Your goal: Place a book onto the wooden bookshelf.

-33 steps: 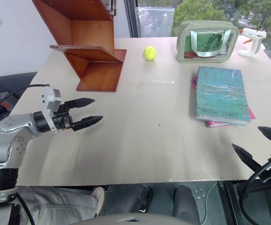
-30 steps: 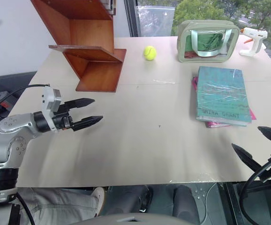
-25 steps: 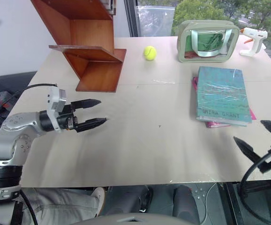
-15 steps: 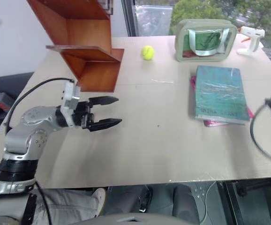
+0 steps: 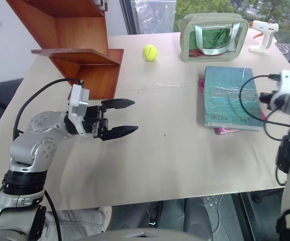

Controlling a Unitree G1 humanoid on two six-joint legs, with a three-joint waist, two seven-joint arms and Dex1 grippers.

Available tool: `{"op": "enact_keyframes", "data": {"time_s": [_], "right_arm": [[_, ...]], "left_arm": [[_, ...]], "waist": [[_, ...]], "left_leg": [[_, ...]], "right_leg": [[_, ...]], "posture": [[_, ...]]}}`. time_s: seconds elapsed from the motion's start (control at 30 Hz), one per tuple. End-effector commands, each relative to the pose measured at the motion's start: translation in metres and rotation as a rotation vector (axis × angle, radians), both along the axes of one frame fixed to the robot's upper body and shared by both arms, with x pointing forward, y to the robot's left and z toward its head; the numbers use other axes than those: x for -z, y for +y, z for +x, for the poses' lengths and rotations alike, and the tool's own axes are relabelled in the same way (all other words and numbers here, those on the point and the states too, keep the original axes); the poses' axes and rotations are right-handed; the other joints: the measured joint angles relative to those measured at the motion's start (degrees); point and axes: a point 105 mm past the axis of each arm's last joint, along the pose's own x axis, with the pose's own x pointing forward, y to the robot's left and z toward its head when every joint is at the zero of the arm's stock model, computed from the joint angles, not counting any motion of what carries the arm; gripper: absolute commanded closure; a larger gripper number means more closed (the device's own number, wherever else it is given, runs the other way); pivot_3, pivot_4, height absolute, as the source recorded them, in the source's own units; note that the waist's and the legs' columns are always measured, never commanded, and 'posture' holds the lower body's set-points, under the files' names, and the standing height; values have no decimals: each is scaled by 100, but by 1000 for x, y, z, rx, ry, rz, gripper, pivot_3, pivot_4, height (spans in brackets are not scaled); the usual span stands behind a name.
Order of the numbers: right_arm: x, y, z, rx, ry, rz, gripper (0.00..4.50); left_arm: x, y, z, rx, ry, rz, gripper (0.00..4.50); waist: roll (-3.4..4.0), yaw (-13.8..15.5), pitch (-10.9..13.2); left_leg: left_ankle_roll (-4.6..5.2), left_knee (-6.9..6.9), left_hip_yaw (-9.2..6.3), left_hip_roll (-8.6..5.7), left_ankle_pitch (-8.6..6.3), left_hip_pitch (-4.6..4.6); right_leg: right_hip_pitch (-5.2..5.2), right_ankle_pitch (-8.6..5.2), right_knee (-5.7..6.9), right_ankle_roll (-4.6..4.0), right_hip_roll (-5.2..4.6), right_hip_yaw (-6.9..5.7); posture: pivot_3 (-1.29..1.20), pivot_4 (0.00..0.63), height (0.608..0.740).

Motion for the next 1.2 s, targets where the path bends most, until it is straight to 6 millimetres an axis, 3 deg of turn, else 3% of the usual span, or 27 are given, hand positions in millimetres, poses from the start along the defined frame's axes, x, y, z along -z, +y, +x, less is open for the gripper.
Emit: {"op": "enact_keyframes", "data": {"time_s": [0.03,0.63,0.83,1.07,1.2], "right_arm": [[-8,12,3,-60,-16,73,3545],[12,99,3,-520,38,287,3545],[9,112,-12,-635,35,355,3545],[-25,103,-75,-718,-27,188,3545],[-61,133,-112,-820,-120,133,3545]], "left_arm": [[-16,6,-9,-30,-63,-10,0],[-5,23,-5,-109,-45,4,0],[-5,23,-3,-107,-45,8,0],[-1,24,6,-114,-37,-4,0],[1,23,12,-116,-39,-5,0]], "waist": [[1,1,0],[8,-210,-5],[9,-192,-6],[25,13,-10],[27,19,-11]], "left_leg": [[0,6,-5,-1,0,-1],[-28,25,10,40,11,25],[-28,27,8,39,11,25],[-29,26,-5,35,11,1],[-29,30,16,36,11,4]], "right_leg": [[2,0,0,0,0,-5],[1,26,23,-37,48,14],[2,27,22,-38,48,11],[-17,26,21,-40,42,-6],[-22,28,33,-38,42,14]], "posture": [[0,150,740],[0,150,740],[0,150,740],[0,150,740],[0,150,740]]}}
